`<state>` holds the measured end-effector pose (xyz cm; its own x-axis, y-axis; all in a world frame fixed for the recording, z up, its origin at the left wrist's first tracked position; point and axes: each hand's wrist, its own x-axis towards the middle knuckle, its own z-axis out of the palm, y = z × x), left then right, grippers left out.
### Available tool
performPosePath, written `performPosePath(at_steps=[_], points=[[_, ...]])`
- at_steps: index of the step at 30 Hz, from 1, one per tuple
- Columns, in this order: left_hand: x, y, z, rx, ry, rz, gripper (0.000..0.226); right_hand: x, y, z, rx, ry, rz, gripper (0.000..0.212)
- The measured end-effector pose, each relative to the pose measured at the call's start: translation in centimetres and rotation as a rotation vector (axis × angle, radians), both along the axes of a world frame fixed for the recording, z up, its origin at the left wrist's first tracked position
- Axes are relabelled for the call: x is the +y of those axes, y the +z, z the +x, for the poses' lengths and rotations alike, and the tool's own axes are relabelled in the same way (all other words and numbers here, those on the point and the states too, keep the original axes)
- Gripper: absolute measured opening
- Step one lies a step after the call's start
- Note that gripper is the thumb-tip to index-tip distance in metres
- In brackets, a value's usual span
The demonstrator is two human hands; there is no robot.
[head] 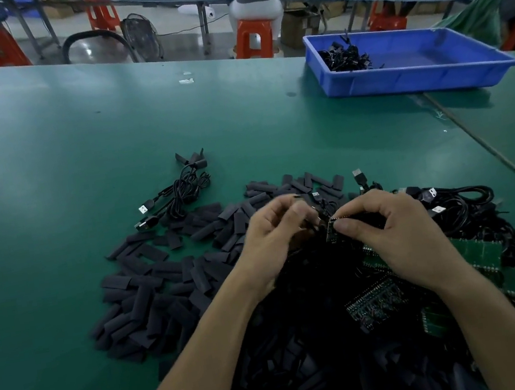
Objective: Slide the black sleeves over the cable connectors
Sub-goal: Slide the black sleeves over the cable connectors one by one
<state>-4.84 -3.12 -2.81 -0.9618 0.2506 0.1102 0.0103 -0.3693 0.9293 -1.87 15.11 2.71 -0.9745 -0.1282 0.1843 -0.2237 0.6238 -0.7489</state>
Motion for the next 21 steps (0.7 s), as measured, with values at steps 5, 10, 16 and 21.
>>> performPosePath(at_steps=[5, 10, 16, 21], points=[[-3.3, 2.4, -0.2, 0.152, 0.278, 0.183, 0.016, -0.6, -0.6, 1.3, 0.418, -0.234, 0.273, 0.02], [-6.7, 4.7, 0.4, 0.661, 0.616, -0.341, 0.018, -1.6, -0.4, 2.7, 0.332, -0.251, 0.521, 0.021], [-8.7, 1.8, 0.9, 0.692, 0.578, -0.949, 0.036, -4.8, -0.1, 4.4, 0.245, -0.198, 0.546, 0.029], [-8.4, -1.5, 1.5, 0.457, 0.316, -1.054, 0.048, -7.5, -1.4, 4.2, 0.158, 0.038, 0.47, 0.032]])
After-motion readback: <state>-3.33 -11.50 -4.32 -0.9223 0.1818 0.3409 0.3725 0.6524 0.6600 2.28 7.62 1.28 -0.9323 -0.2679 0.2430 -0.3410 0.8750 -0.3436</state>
